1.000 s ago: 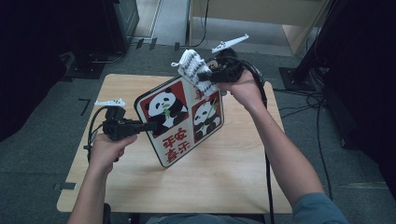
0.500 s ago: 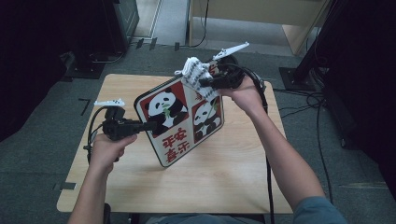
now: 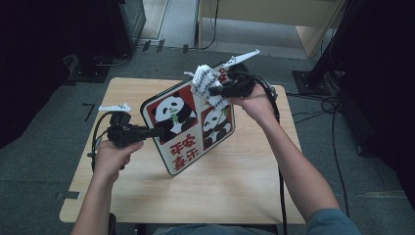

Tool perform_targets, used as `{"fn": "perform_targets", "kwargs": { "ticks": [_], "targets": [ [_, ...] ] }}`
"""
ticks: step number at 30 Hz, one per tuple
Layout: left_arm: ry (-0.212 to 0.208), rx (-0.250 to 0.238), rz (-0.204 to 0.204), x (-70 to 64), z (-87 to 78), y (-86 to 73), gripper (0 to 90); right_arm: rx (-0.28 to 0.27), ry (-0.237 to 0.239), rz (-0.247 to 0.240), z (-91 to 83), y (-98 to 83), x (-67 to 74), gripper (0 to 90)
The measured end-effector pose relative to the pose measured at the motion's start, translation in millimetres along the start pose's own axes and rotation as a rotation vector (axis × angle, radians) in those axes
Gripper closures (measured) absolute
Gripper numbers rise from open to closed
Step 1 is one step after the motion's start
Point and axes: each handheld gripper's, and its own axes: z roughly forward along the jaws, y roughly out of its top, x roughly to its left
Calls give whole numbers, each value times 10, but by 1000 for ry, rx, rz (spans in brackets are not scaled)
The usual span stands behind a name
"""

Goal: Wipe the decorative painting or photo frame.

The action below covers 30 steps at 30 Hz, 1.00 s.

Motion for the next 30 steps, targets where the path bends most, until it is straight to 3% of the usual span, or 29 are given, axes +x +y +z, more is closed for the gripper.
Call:
{"fn": "perform_targets", "kwargs": {
  "ticks": [30],
  "targets": [
    [-6, 0, -1, 5, 0, -2, 737, 16, 21, 48, 151, -351, -83, 796]
  ]
}}
